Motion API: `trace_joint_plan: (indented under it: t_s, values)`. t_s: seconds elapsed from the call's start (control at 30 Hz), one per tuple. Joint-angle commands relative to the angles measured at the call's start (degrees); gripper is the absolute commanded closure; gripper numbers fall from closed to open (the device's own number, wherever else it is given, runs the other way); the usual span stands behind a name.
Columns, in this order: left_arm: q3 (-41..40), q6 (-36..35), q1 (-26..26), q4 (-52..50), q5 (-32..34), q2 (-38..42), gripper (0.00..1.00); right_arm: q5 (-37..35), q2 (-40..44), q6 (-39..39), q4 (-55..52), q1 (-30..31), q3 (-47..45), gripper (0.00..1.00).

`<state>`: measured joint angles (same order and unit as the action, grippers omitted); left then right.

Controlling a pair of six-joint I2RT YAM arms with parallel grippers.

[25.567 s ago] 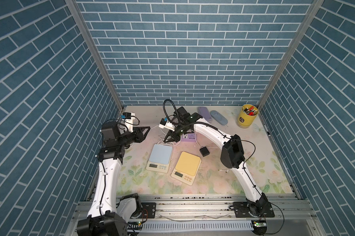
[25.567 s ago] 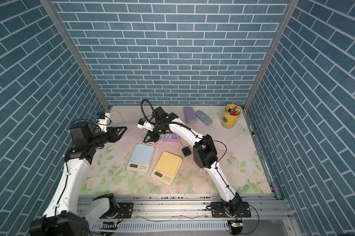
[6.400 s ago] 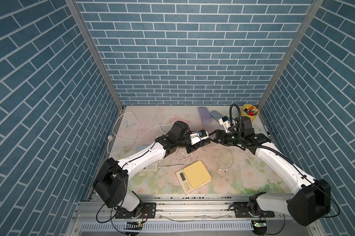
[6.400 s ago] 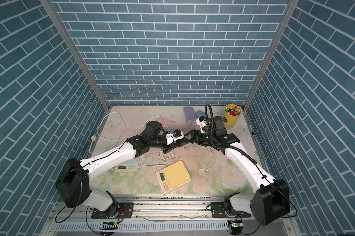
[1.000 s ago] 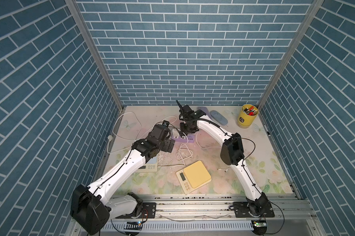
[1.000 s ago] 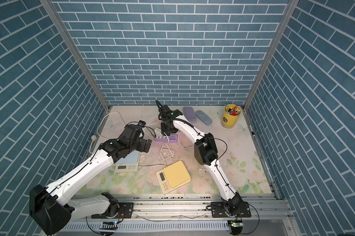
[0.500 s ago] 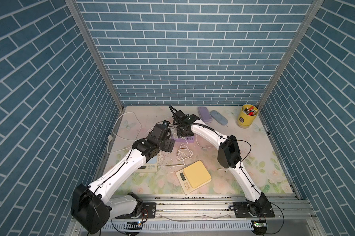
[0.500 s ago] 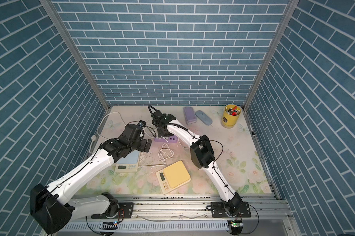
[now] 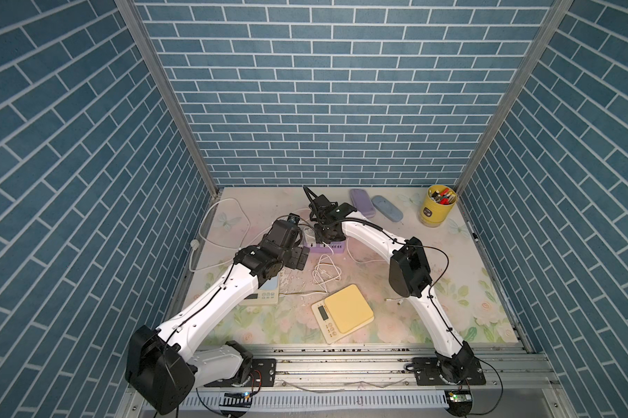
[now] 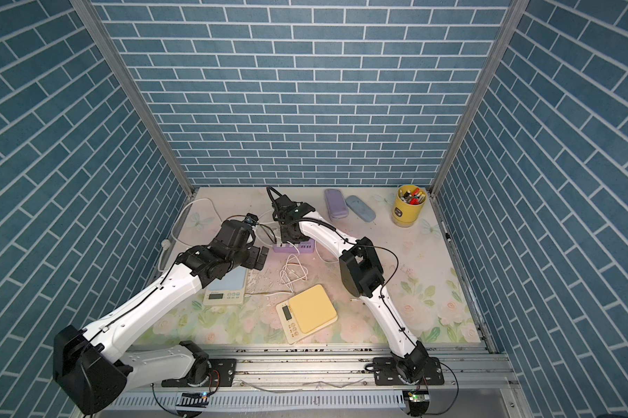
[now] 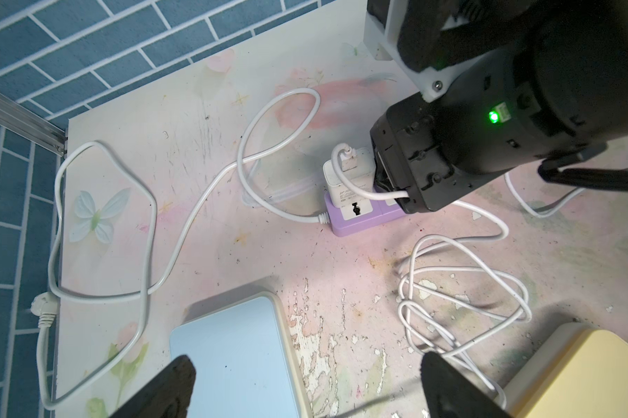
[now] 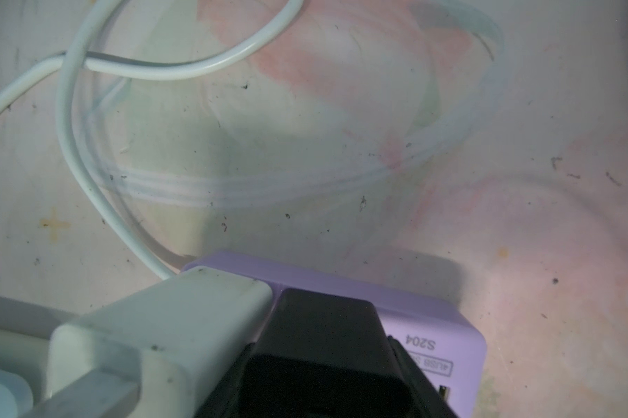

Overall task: Charge the electronic scale
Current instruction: Insert the plug into the socket.

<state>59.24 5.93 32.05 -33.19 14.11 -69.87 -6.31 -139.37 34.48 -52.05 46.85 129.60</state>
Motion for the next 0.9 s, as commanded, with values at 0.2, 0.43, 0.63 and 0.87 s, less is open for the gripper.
trace_joint_plan:
  t_s: [0.2,0.43,0.63,0.87]
  values:
    - [1.4,0.7,-0.3,-1.5,1.6,0.2,0.00,-1.4,3.1,-1.1,-6.5,-1.5,0.4,0.27]
    - [1.5,0.5,-0.3,-1.7,1.8,-0.2,0.01,-1.3,6.1,-1.7,-5.4,-1.8,-0.6,0.26]
    - [1.7,0.4,-0.3,-2.1,2.2,-0.4,0.00,-1.6,8.8,-3.6,-3.9,-2.1,-1.9,0.25]
    - [2.3,-0.2,-0.3,-2.5,1.5,-0.4,0.01,-1.2,12.1,-4.7,-3.3,-3.0,-4.3,0.27]
